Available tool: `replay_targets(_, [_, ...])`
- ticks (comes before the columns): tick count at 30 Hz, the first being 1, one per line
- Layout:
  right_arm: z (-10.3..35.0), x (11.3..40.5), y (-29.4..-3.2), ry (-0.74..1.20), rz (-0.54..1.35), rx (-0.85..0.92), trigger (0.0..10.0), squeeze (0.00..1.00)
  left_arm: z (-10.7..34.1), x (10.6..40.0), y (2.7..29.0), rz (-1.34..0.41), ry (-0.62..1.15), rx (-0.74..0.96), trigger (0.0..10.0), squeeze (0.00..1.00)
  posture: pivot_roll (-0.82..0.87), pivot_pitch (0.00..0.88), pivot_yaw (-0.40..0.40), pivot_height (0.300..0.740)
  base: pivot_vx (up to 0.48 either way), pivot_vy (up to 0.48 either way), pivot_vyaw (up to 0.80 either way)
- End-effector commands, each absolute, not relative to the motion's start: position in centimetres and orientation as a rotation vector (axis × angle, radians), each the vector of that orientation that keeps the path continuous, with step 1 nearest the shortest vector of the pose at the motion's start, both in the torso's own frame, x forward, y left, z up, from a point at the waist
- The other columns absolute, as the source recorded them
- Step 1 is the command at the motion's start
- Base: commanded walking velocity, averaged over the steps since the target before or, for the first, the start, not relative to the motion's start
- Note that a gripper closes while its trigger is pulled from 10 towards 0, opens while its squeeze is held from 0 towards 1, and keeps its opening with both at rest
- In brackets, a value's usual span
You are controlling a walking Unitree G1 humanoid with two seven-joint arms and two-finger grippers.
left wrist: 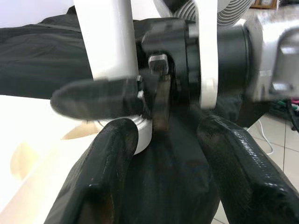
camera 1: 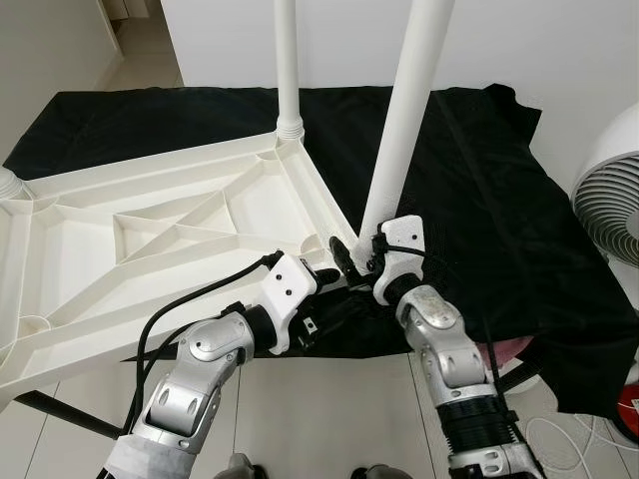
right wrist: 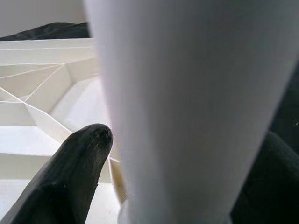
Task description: Building children table
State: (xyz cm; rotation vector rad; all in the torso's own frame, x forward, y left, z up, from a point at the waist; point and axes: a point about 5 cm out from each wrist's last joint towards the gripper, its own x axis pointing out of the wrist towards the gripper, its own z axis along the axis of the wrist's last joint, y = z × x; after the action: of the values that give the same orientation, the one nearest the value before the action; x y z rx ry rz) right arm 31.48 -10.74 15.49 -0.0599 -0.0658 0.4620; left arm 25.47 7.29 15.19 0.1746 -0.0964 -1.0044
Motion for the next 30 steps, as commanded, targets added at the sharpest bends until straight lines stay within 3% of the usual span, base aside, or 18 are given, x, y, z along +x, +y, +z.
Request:
replay_targets(1, [15.1, 31.6, -10.6, -0.042, 0.515, -0.050, 10.0, 0.00, 15.1, 25.5, 7.4, -0.971, -0.096, 0.172, 10.0, 0.00, -0.07, 0.052, 0.037, 0.740, 0.000, 0.000, 0.00])
replay_targets(16, [15.7, 34.0, -11.9, -0.036, 0.902, -0.275, 10.0, 0.00, 15.0, 25.3, 7.3, -0.983, -0.090, 0.174, 10.0, 0.00, -0.07, 0.048, 0.045, 0.740, 0.000, 0.000, 0.00])
replay_targets(24, [15.2, 34.9, -11.8, 0.001, 0.926, -0.308, 10.0, 0.00, 14.2, 25.0, 7.4, -0.987, -0.065, 0.188, 10.0, 0.00, -0.06, 0.051, 0.048, 0.740, 0.000, 0.000, 0.00])
replay_targets(25, [15.1, 34.9, -11.8, 0.003, 0.932, -0.312, 7.2, 0.00, 14.2, 25.0, 7.3, -0.989, -0.064, 0.189, 10.0, 0.00, -0.06, 0.051, 0.048, 0.740, 0.000, 0.000, 0.00])
replay_targets(26, [15.1, 34.9, -11.8, 0.003, 0.932, -0.312, 7.2, 0.00, 14.2, 25.0, 7.3, -0.989, -0.064, 0.189, 10.0, 0.00, -0.06, 0.051, 0.048, 0.740, 0.000, 0.000, 0.00])
replay_targets(27, [14.8, 35.0, -11.9, 0.017, 0.932, -0.313, 2.7, 0.00, 14.2, 24.8, 7.3, -0.989, -0.061, 0.187, 10.0, 0.00, -0.06, 0.058, 0.047, 0.740, 0.000, 0.000, 0.00])
replay_targets(28, [14.7, 35.0, -12.0, 0.019, 0.938, -0.312, 0.0, 0.00, 14.2, 24.8, 7.3, -0.989, -0.061, 0.186, 10.0, 0.00, -0.06, 0.058, 0.047, 0.740, 0.000, 0.000, 0.00])
replay_targets(30, [14.7, 35.0, -12.0, 0.019, 0.938, -0.312, 0.0, 0.00, 14.2, 24.8, 7.3, -0.989, -0.061, 0.186, 10.0, 0.00, -0.06, 0.058, 0.047, 0.740, 0.000, 0.000, 0.00])
